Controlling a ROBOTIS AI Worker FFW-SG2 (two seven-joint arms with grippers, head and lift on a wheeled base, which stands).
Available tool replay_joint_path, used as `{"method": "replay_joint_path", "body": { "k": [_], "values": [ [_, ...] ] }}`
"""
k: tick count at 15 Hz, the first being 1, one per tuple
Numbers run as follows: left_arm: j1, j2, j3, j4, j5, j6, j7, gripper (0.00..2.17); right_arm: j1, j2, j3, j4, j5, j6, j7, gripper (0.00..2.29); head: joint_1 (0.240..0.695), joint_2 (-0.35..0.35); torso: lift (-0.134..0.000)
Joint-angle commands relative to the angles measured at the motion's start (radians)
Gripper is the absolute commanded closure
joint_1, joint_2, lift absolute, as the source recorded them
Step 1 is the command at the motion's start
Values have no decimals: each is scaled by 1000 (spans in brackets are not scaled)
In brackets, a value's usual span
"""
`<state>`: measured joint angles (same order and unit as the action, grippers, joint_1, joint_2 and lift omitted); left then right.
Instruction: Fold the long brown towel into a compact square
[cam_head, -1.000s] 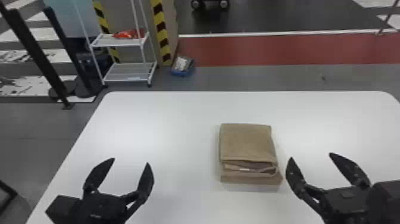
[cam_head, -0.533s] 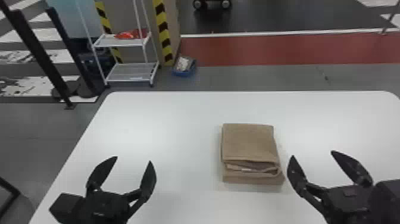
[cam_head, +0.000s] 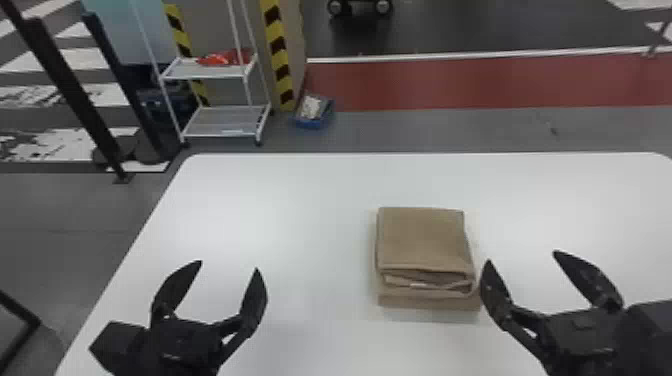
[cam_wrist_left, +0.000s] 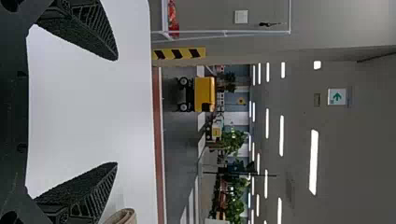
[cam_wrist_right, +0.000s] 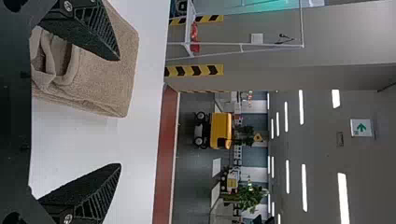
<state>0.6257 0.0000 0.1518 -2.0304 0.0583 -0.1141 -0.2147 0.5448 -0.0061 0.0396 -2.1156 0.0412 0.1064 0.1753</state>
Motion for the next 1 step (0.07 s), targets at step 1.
{"method": "replay_joint_path", "body": {
  "k": [1],
  "values": [
    [-1, -3, 0, 1, 0, 3, 0, 80, 0, 0, 0, 3, 0, -12, 1, 76, 695, 130, -120]
  ]
}}
